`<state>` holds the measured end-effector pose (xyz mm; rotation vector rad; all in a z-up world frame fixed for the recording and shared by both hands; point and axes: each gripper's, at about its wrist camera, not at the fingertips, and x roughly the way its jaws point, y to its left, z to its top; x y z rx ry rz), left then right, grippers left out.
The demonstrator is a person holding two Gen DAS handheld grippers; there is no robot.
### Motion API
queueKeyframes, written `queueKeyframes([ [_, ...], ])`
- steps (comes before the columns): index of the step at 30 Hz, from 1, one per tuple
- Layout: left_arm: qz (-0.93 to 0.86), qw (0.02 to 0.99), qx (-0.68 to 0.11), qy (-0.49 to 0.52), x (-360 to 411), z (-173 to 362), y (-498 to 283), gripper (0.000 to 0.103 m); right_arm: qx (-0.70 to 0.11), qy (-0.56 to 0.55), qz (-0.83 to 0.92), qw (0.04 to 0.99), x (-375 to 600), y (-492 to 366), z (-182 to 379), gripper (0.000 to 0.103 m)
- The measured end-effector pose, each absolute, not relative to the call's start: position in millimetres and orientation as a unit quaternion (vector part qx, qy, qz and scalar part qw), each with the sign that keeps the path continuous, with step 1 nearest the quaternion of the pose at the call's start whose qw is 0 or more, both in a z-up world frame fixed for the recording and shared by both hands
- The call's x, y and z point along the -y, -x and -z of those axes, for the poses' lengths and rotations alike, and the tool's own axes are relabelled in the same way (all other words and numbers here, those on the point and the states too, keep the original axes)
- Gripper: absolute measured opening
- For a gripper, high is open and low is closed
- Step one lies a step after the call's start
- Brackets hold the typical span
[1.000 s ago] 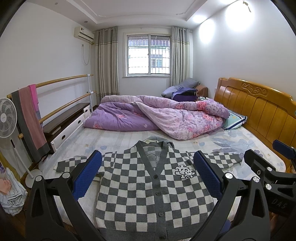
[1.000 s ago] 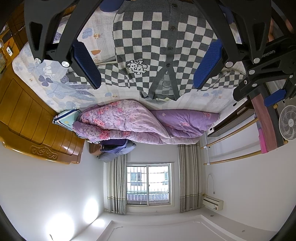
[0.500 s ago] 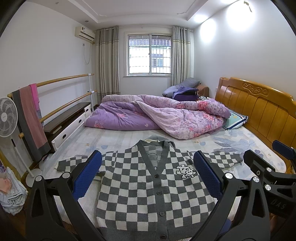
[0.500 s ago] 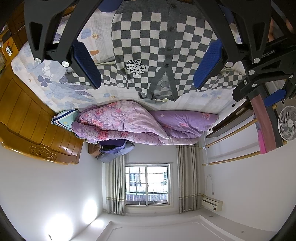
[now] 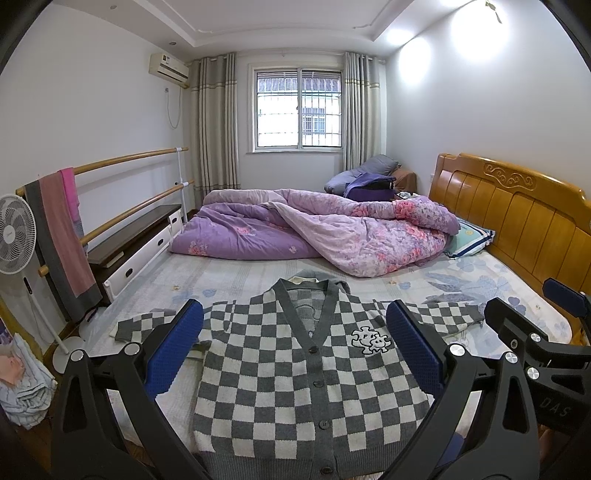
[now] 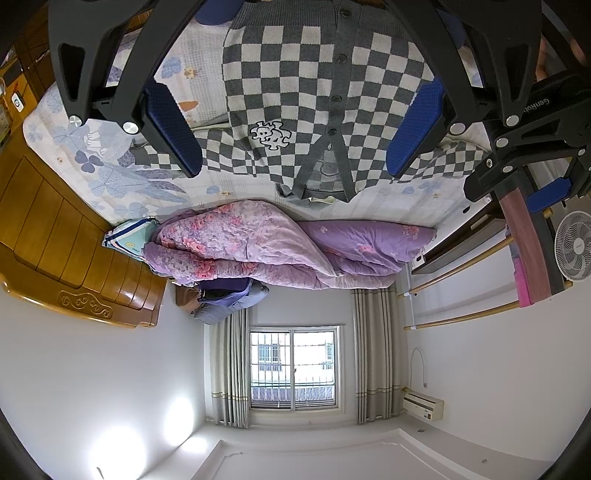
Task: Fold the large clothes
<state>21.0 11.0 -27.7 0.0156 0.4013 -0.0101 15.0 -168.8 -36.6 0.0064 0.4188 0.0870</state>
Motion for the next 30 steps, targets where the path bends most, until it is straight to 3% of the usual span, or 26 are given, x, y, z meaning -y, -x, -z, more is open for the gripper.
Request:
queueKeyframes([
  [18, -0.004, 0.977, -0.214, -0.008, -26.3, 45.5, -22.3, 0.098, -0.220, -0.004, -0.047, 0.974, 162.9, -22.3, 39.7, 0.096],
  [25, -0.043, 0.965, -0.257, -0.012, -44.1, 78.7, -78.9, 0.098, -0.199, -0.020, -0.106, 0.974, 156.9, -67.9, 70.5, 0.096],
  [30, -0.057, 0.953, -0.297, -0.007, -79.6, 113.7, -125.2, 0.098, -0.209, 0.027, -0.119, 0.970, 121.3, -109.5, 95.0, 0.096],
])
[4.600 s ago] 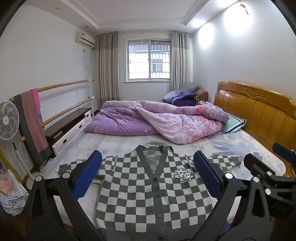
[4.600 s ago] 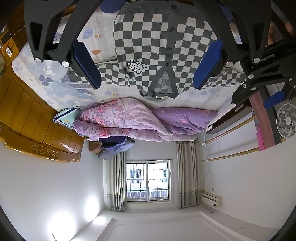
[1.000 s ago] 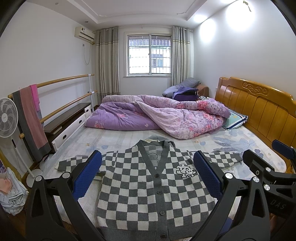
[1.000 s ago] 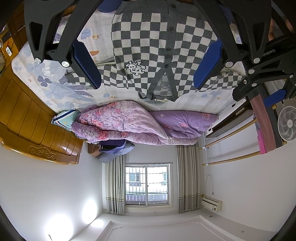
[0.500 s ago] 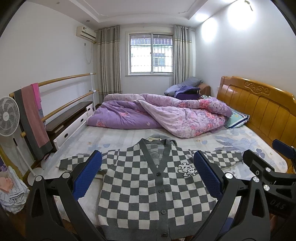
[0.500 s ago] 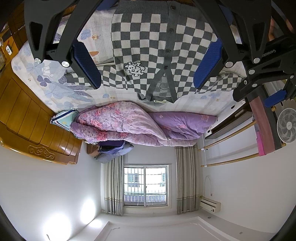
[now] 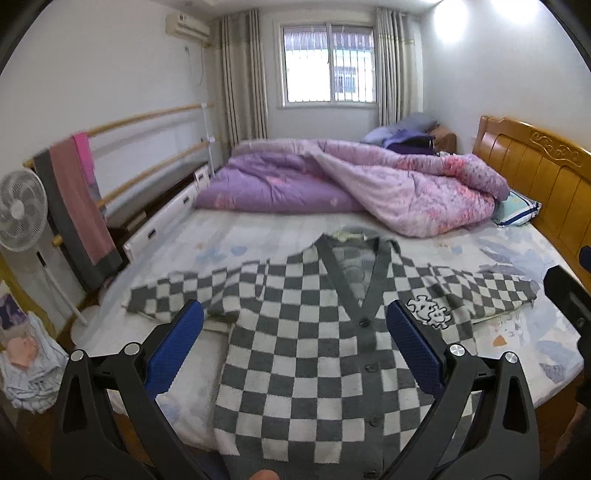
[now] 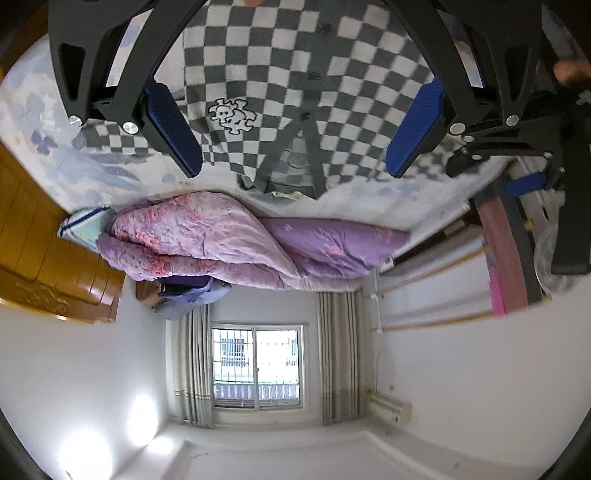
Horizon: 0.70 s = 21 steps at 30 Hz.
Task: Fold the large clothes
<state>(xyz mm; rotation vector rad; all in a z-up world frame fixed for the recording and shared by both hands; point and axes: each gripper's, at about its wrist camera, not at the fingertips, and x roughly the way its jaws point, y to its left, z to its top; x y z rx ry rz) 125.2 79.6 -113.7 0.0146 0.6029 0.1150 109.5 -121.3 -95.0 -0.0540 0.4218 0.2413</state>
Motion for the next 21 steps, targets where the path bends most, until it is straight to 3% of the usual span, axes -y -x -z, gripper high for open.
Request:
queueKeyframes([
  [7, -0.096, 0.951, -0.290, -0.051, -142.7, 167.2, -185.5, 0.098, -0.266, 0.020, -0.171, 0.949, 63.4, -189.1, 142.2, 0.096],
  [14, -0.153, 0.931, -0.332, 0.018, -261.0, 219.6, -237.8, 0.098, -0.276, 0.003, -0.196, 0.941, 1.6, -255.1, 193.6, 0.094],
  [15, -0.158, 0.930, -0.332, 0.027, -276.1, 224.8, -241.3, 0.098, -0.282, 0.007, -0.197, 0.939, -8.8, -264.4, 202.2, 0.093],
  [21, -0.169, 0.919, -0.334, 0.122, -381.1, 258.7, -262.8, 0.097, -0.343, -0.005, -0.236, 0.909, -69.7, -323.6, 257.3, 0.060],
])
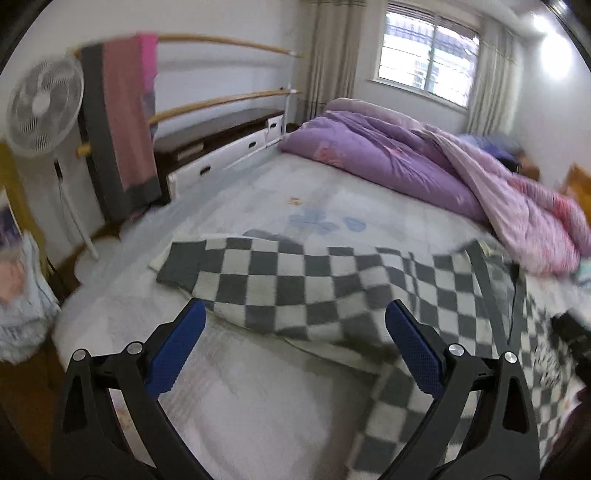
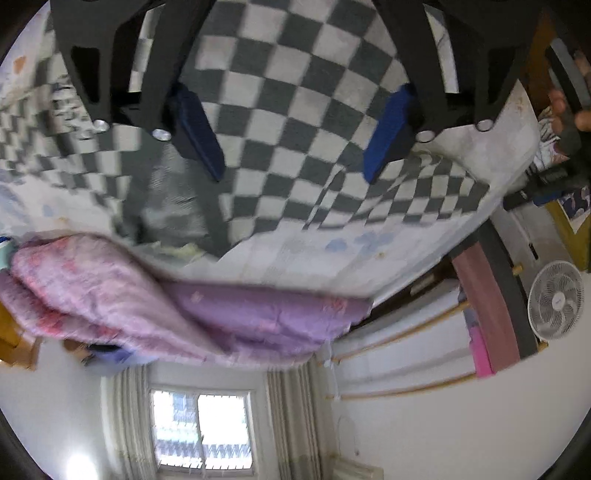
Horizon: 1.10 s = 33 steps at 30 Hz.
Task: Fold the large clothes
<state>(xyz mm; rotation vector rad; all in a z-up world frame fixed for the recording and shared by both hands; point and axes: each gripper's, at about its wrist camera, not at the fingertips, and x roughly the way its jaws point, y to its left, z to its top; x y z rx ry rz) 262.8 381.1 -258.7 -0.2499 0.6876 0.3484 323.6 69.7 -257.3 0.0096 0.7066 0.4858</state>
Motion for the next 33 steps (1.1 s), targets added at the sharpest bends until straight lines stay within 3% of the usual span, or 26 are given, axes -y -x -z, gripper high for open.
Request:
queueKeyframes([
  [3, -0.176, 0.903, -0.347, 0.180, -441.5, 281.5, -274.7, 0.097, -0.375, -0.013, -0.256, 0.891, -100.8, -348.1, 282.9, 0.038],
  [5, -0.167, 0.892, -0.346, 0.238, -475.8, 296.1, -277.0, 0.097, -0.394, -0.023, -0.270, 0.878, -117.0, -360.6, 298.9, 0.017],
  [8, -0.144, 0.862, -0.339, 0.348, -527.5, 323.1, -276.4, 0.097, -0.435, -0.041, -0.291, 0.851, -142.6, -378.3, 326.4, 0.004],
  [11, -0.134, 0.815, -0.335, 0.454, -576.1, 351.8, -273.1, 0.097, -0.472, -0.056, -0.300, 0.827, -162.9, -392.9, 353.2, 0.003],
  [19, -0.149, 0.779, -0.325, 0.515, -635.6, 395.2, -283.4, 0.094, -0.557, -0.076, -0.286, 0.776, -178.6, -410.9, 420.0, 0.000],
  [24, -0.137, 0.766, -0.302, 0.551, -648.7, 417.3, -292.3, 0.066, -0.551, -0.045, -0.286, 0.782, -181.4, -409.2, 418.4, 0.000],
  [26, -0.144, 0.759, -0.308, 0.555, -653.0, 427.6, -297.1, 0.065, -0.553, -0.050, -0.286, 0.781, -182.3, -410.5, 420.7, 0.000],
  [28, -0.152, 0.755, -0.312, 0.556, -655.2, 433.8, -299.5, 0.058, -0.552, -0.051, -0.288, 0.781, -182.0, -411.5, 421.8, 0.000],
  [30, -0.162, 0.753, -0.309, 0.559, -656.9, 436.4, -300.4, 0.043, -0.549, -0.049, -0.289, 0.783, -182.7, -411.2, 423.1, 0.000],
  [32, -0.168, 0.754, -0.307, 0.556, -656.7, 435.9, -300.6, 0.043, -0.549, -0.050, -0.289, 0.783, -183.2, -411.2, 424.4, 0.000],
  [33, -0.171, 0.756, -0.301, 0.556, -658.6, 435.2, -297.7, 0.037, -0.548, -0.049, -0.289, 0.783, -183.6, -411.5, 424.7, 0.000],
])
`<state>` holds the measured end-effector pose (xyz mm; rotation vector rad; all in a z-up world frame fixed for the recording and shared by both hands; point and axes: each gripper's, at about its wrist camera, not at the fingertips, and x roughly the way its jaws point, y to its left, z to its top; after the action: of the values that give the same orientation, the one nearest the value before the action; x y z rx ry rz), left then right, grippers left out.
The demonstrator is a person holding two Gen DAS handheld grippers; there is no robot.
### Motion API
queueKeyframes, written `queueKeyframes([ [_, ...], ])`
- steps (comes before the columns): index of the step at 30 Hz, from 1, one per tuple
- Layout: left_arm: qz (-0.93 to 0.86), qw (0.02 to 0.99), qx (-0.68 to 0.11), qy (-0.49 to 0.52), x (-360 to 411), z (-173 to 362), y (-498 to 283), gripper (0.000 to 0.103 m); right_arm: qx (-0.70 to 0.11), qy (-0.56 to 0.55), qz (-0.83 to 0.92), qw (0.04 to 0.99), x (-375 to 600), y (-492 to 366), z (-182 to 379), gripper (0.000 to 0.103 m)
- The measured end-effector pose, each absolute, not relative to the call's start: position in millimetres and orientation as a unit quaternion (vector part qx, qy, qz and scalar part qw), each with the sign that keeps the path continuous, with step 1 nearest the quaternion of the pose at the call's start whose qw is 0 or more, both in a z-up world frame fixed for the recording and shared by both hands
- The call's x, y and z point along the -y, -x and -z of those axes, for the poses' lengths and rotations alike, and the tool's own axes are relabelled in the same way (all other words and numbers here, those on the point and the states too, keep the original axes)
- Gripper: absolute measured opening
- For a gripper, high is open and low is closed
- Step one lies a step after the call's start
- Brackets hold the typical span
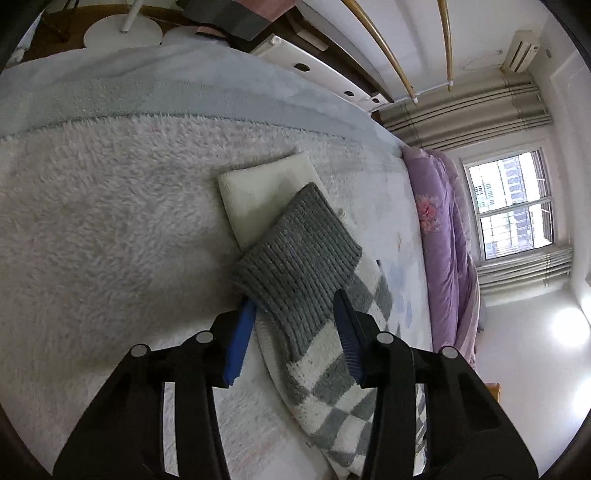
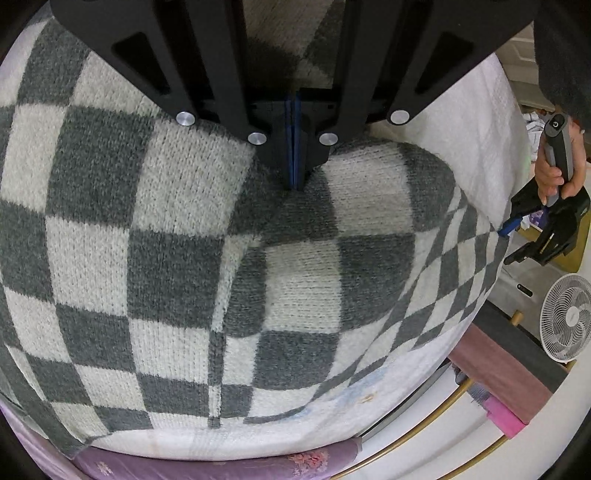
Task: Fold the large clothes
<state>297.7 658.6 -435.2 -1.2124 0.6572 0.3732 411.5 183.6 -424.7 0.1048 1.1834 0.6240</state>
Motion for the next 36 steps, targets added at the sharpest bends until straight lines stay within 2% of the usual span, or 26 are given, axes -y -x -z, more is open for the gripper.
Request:
queueKeyframes([
  [2, -0.186, 0.760, -0.296, 0.549, -658.8, 431.4, -295.6, 0.025, -0.547, -0.045, -0.289, 0.784, -183.6, -411.4, 425.8, 0.000],
  [5, -0.197, 0.768, -0.296, 0.532, -659.8, 428.0, -295.4, 0.019, -0.547, -0.043, -0.290, 0.784, -183.7, -410.7, 426.9, 0.000],
  [6, -0.201, 0.770, -0.296, 0.528, -659.5, 426.7, -296.1, 0.010, -0.547, -0.041, -0.290, 0.784, -185.4, -411.0, 426.8, 0.000],
  [9, -0.207, 0.790, -0.279, 0.505, -651.8, 407.8, -294.5, 0.009, -0.544, -0.034, -0.292, 0.786, -186.7, -410.3, 428.6, 0.000],
  [13, -0.193, 0.848, -0.253, 0.423, -616.3, 347.6, -292.8, 0.009, -0.544, -0.038, -0.293, 0.786, -185.5, -411.1, 432.3, 0.000],
  [20, -0.128, 0.896, -0.187, 0.382, -559.2, 269.9, -292.3, 0.009, -0.548, -0.050, -0.297, 0.781, -180.2, -415.4, 441.1, 0.000],
  [26, -0.074, 0.920, -0.186, 0.338, -488.7, 220.1, -310.6, 0.009, -0.555, -0.041, -0.292, 0.778, -182.4, -418.7, 438.4, 0.000],
  [32, -0.009, 0.936, -0.190, 0.297, -396.2, 188.8, -321.6, 0.009, -0.543, -0.174, -0.319, 0.757, -132.1, -431.1, 425.9, 0.002],
  [36, 0.022, 0.936, -0.202, 0.288, -348.0, 183.2, -335.6, 0.009, -0.552, -0.209, -0.319, 0.742, -114.7, -456.0, 428.7, 0.002],
])
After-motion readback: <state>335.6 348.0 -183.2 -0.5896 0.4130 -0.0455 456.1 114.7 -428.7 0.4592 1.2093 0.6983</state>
